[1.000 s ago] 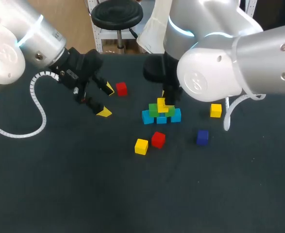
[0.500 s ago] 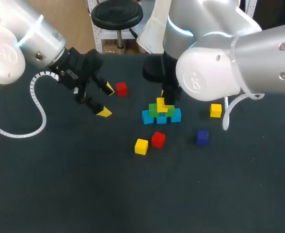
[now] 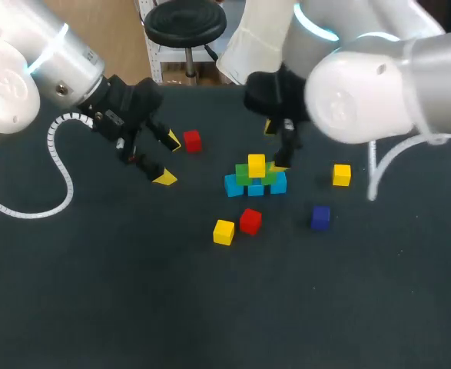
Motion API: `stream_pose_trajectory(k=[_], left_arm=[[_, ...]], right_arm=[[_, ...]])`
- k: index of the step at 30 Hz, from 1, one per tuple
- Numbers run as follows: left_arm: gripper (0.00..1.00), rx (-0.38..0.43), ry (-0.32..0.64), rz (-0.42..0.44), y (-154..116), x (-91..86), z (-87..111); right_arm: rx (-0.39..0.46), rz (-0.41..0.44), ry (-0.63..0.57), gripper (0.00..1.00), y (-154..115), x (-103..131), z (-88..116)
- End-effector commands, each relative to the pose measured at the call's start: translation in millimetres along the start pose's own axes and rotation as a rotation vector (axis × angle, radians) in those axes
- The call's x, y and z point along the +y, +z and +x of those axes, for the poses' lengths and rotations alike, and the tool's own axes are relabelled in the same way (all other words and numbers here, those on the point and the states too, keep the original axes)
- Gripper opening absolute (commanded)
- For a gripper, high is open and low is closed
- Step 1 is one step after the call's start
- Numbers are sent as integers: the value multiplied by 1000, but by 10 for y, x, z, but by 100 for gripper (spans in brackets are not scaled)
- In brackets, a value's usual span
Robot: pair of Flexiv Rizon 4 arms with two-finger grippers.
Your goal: Place the blue cubes, place green cubes on the blue cubes, place the yellow cubes on the green cubes, then place the red cubes on the yellow cubes, and place purple cube on the red cubes.
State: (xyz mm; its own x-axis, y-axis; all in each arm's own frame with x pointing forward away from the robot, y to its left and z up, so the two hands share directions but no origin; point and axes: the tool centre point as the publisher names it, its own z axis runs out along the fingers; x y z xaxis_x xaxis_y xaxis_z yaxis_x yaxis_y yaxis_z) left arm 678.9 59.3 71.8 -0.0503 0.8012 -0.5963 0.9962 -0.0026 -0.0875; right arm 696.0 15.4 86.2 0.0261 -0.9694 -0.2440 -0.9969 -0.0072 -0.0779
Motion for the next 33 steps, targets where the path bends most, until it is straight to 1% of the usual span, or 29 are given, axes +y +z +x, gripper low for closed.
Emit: stream_pose_trajectory(k=[1,3,5,6,8,13,15,17,23,28,33], left_arm=[[100,-2,3,-1,-1,-4,12],[100,-2,3,-1,-1,-4,12],[100,-2,3,-1,-1,-4,12],[100,-2,3,-1,-1,-4,12],[100,-2,3,-1,-1,-4,12],[100,-2,3,-1,-1,-4,12],[100,-2,3,-1,-1,-4,12],[100,-2,3,-1,-1,-4,12],[100,-2,3,-1,-1,-4,12],[100,-2,3,-1,-1,-4,12],[100,-2,3,-1,-1,-4,12]], right_arm=[[-44,9,14,100,-117,108,301],[-26,10,46,100,-125,120,427],[-36,10,85,100,-129,135,568],[-24,11,103,100,-125,144,631],[-39,9,139,100,-114,165,757],[-30,14,209,100,-65,216,1009],[-5,13,232,100,-32,222,1102],[-11,12,239,100,-20,236,1177],[6,16,242,100,42,197,1375],[5,2,216,100,108,122,1474],[10,-18,194,100,201,76,1520]])
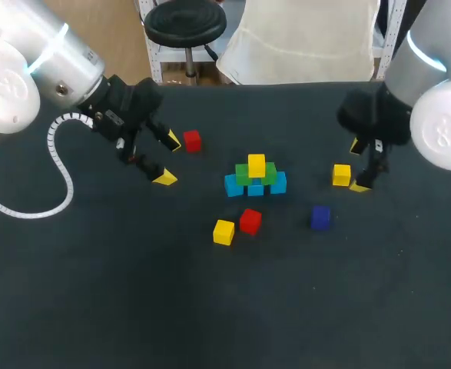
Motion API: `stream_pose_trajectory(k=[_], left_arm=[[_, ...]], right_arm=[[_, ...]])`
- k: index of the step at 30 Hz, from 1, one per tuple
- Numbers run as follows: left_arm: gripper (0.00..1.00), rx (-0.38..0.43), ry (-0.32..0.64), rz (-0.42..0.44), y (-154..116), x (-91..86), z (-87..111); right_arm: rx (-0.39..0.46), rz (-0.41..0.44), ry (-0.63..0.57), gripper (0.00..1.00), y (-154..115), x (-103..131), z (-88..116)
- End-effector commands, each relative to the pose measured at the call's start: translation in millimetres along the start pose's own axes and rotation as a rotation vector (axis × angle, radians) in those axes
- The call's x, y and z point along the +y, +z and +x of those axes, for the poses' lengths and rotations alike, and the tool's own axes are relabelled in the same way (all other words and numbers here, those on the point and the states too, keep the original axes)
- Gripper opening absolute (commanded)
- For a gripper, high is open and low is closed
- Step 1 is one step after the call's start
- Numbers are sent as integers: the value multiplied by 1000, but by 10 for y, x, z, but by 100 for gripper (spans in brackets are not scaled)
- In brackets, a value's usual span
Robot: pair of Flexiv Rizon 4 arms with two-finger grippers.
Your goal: Place the blue cubes, place green cubes on the blue cubes, place the yellow cubes on the green cubes, then place the red cubes on the yellow cubes, and place purple cube on the red cubes.
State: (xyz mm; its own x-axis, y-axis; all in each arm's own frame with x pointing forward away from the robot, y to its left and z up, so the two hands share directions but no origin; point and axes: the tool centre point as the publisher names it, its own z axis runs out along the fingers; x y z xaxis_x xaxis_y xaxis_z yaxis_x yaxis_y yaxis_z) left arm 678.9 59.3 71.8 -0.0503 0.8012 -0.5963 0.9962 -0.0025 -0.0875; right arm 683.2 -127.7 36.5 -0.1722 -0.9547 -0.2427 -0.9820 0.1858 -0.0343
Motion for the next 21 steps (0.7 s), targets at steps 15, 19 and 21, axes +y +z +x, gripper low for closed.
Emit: stream_pose_trajectory(k=[15,19,21], left_arm=[[100,-2,3,-1,-1,-4,12],[100,-2,3,-1,-1,-4,12],[100,-2,3,-1,-1,-4,12]], right_arm=[[0,-61,-11,100,323,-213,4],[8,-61,-16,100,361,-235,-10],[11,-62,-16,100,373,-242,-13]])
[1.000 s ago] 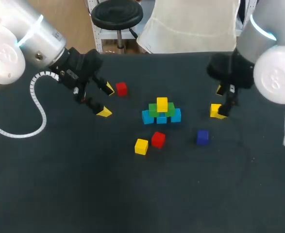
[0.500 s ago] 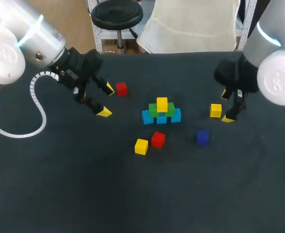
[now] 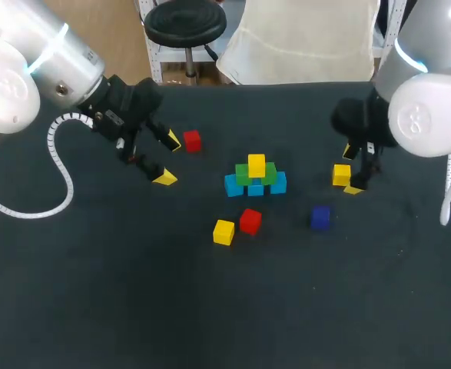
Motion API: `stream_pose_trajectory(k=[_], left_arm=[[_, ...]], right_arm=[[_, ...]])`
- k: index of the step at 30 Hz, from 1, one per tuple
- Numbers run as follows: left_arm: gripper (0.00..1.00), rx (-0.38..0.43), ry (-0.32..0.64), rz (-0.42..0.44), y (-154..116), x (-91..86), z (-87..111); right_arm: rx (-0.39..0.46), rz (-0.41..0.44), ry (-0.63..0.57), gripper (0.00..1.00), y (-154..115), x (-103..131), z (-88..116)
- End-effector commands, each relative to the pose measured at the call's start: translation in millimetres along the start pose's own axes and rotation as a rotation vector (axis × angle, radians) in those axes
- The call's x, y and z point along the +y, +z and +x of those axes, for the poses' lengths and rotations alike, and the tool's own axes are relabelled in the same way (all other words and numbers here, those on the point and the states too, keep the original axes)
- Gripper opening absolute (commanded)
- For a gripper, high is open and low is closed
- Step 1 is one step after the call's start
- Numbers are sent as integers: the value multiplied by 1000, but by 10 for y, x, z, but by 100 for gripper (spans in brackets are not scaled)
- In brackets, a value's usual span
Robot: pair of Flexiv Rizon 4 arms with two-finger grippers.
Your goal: Place the blue cubes, place green cubes on the blue cubes, place the yellow cubes on the green cubes, then place the red cubes on the yellow cubes, and place purple cube on the red cubes.
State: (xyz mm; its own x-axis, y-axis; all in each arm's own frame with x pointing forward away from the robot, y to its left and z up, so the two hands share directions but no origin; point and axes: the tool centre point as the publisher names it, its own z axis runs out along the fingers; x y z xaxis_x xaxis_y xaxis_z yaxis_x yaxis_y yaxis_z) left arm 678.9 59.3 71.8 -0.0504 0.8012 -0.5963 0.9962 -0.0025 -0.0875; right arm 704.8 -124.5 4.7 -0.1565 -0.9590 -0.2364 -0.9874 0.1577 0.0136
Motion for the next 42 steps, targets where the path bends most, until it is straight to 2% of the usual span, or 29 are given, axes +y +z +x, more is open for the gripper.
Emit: stream_pose_trajectory(k=[1,4,5,6,7,9,15,17,18,23,29,37,42], left_arm=[[100,-2,3,-1,-1,-4,12],[100,-2,3,-1,-1,-4,12],[100,-2,3,-1,-1,-4,12],[100,-2,3,-1,-1,-4,12],[100,-2,3,-1,-1,-4,12],[100,-2,3,-1,-1,-4,12],[100,-2,3,-1,-1,-4,12],[100,-2,3,-1,-1,-4,12],[100,-2,3,-1,-1,-4,12],[100,-2,3,-1,-1,-4,12],[100,-2,3,-1,-1,-4,12],[100,-2,3,-1,-1,-4,12],[100,-2,3,-1,-1,-4,12]], right_arm=[[7,-9,0,100,44,-54,-21],[10,-12,-1,100,67,-72,-19],[10,-13,-1,95,71,-77,-17],[10,-14,0,82,77,-83,-15],[11,-15,0,75,81,-88,-13],[13,-16,1,47,88,-95,-9],[20,-22,5,26,103,-98,10],[22,-21,5,5,103,-94,20],[22,-20,6,0,103,-96,28],[22,-9,6,0,14,-75,27],[10,8,-10,0,-270,-58,-104],[14,10,-75,0,-605,-117,-454],[29,-8,-111,0,-642,-133,-710]])
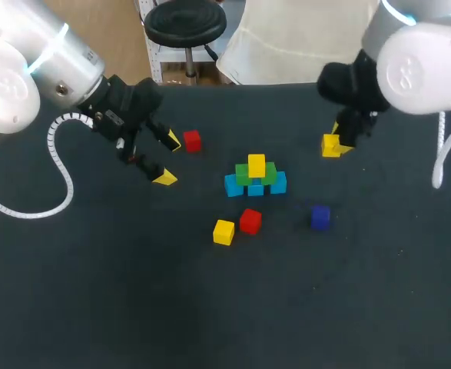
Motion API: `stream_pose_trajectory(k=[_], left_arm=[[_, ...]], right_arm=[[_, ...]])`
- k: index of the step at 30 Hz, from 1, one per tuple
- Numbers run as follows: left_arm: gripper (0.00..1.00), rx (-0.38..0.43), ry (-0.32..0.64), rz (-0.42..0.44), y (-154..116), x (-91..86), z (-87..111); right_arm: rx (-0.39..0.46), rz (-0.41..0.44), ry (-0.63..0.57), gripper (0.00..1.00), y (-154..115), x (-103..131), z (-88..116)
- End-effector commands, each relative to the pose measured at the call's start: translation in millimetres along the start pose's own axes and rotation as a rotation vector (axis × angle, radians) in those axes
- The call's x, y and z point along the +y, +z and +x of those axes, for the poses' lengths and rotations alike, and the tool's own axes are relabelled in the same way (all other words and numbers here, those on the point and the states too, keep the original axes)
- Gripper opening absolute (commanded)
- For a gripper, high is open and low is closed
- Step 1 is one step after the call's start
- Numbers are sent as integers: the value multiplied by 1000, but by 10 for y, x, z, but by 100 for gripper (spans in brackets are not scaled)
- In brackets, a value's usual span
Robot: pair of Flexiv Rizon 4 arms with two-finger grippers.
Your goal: Place the blue cubes, place green cubes on the blue cubes, place the yellow cubes on the green cubes, then place the red cubes on the yellow cubes, and place purple cube on the red cubes.
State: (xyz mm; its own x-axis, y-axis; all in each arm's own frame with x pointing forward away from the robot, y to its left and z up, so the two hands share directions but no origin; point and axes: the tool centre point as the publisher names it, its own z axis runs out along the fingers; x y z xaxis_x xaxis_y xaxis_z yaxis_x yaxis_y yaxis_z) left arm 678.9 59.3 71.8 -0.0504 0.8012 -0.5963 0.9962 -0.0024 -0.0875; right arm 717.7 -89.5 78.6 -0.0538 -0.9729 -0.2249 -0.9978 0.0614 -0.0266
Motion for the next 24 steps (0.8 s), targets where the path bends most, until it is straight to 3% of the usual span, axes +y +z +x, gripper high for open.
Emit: stream_pose_trajectory(k=[1,13,24], left_arm=[[100,-2,3,-1,-1,-4,12],[100,-2,3,-1,-1,-4,12],[100,-2,3,-1,-1,-4,12]], right_arm=[[20,-30,-15,0,-5,-89,-219],[23,-70,-46,0,183,88,-687],[19,-33,-28,0,284,274,-859]])
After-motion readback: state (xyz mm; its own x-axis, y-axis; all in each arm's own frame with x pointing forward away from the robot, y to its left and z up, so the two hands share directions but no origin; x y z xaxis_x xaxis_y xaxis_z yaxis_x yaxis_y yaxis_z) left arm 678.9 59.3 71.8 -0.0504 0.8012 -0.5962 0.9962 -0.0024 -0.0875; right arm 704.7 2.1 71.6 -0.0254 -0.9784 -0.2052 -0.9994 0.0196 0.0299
